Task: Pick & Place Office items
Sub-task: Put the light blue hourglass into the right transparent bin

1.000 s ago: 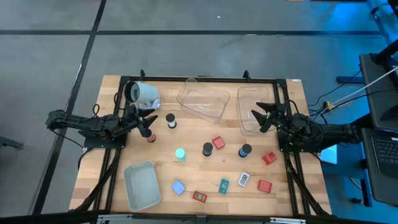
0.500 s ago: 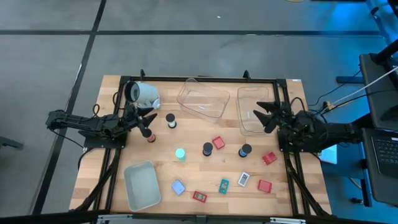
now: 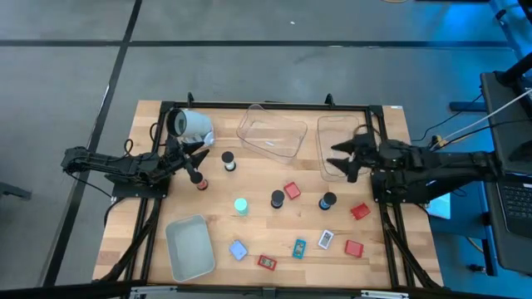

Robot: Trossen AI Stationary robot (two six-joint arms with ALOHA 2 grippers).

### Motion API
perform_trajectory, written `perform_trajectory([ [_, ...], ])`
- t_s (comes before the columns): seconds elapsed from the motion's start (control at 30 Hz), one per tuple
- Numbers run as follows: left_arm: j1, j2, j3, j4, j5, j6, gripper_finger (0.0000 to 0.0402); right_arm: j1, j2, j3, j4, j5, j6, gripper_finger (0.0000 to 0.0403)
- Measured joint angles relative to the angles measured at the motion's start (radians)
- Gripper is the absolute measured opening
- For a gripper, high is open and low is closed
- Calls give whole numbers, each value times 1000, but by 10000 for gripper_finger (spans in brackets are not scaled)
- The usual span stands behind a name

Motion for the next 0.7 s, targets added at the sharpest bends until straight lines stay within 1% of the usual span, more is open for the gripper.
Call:
perform_trajectory([
  [0.1,0,0,0,0,0,0,212,13,122,73,-27,-154,3,323],
  [0.17,0,0,0,0,0,0,212,33,194,122,-51,-236,-25,323],
  [0.23,0,0,0,0,0,0,212,59,250,164,-75,-297,-85,323],
  [0.33,0,0,0,0,0,9,212,105,315,195,-96,-358,-221,323],
  [0.43,0,0,0,0,0,16,212,151,357,198,-96,-364,-349,323],
  [0.53,0,0,0,0,0,16,212,180,392,198,-95,-294,-460,323],
  [0.6,0,0,0,0,0,16,212,190,410,198,-93,-255,-460,323],
  [0.63,0,0,0,0,0,15,212,192,418,198,-94,-240,-429,323],
  [0.7,0,0,0,0,0,15,212,191,430,198,-94,-230,-319,323],
])
